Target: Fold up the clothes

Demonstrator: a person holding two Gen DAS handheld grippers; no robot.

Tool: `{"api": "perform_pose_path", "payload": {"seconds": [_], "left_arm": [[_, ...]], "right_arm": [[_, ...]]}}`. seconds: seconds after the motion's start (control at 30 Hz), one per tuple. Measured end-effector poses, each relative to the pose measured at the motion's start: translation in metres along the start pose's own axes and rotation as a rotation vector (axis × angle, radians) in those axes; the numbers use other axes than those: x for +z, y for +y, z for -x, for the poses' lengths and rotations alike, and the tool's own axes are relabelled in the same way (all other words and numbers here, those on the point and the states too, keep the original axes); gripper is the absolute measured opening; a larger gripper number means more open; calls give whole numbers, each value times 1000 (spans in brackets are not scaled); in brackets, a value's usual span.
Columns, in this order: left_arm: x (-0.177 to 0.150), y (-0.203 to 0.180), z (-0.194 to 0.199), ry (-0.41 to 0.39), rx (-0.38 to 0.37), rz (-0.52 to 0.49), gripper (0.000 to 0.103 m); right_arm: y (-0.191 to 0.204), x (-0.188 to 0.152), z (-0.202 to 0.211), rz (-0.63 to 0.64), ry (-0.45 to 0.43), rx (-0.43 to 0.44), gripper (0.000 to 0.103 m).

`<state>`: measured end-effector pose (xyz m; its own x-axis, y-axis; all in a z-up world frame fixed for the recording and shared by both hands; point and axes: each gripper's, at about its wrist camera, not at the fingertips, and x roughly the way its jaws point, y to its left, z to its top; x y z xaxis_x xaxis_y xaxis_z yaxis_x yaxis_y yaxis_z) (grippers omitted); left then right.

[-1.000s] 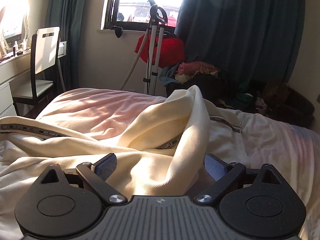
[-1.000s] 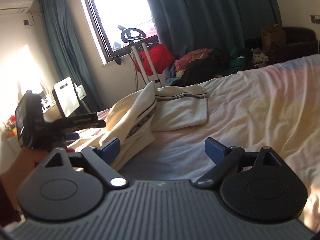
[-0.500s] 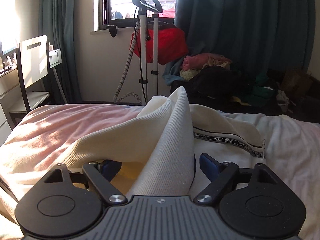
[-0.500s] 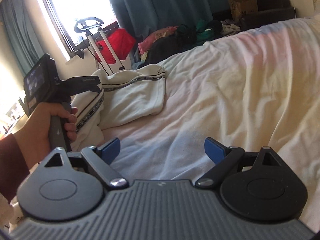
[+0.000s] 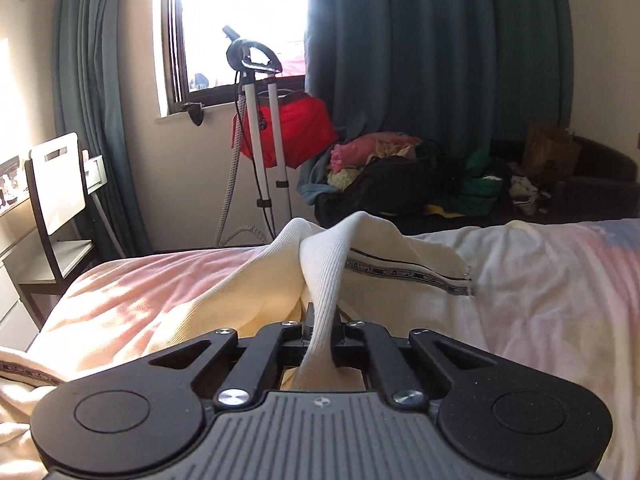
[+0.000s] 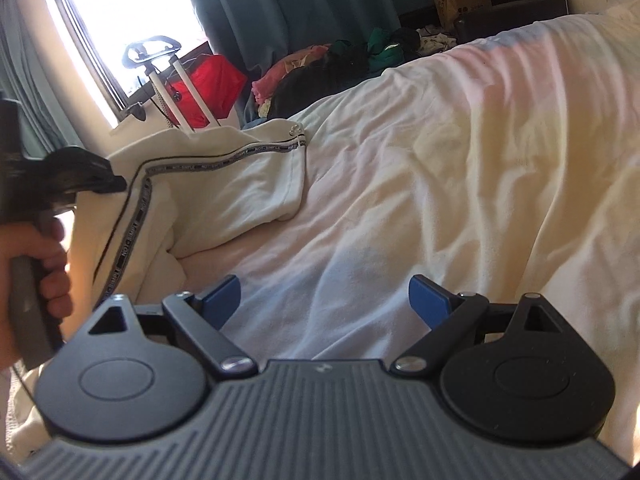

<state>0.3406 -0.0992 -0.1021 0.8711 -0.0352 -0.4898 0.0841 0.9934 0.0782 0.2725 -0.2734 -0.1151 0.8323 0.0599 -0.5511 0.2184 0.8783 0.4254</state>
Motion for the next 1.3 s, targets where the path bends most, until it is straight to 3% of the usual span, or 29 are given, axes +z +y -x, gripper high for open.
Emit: {"api": "perform_pose_path", "payload": {"seconds": [0.2,0.33,0.47,0.53,0.73,0.97,1.07,1.13,1.23,1.3], "left_arm": [[-44,38,112,-32,-79,8,2],[-87,63,165,-23,-132,67,2],[-131,82,189,-19,-154,134,2],[-150,88,192,-18,-159,162,3],[-167,101,186,-6,-194,204,3],[-179,128,173,-22,-317,321,3],[-186,137,166,-34,-350,354,3],[-187,143,160,-29,-372,369,3],[-189,150,154,-26,-406,385,3],[-189,150,153,-25,-419,385,3]], "right_arm": [[-5,-13,-15,-169,80,66,93],[-29,-22,-14,-378,98,223,93],[-56,-30,-17,-638,88,420,94],[-62,-34,-19,-692,81,464,94],[-51,-39,-31,-577,80,387,94],[-30,-9,-75,-550,50,413,94],[-20,3,-96,-524,63,327,93],[-13,9,-109,-498,80,259,82],[-7,22,-123,-454,51,210,76],[-4,31,-132,-429,37,168,66]]}}
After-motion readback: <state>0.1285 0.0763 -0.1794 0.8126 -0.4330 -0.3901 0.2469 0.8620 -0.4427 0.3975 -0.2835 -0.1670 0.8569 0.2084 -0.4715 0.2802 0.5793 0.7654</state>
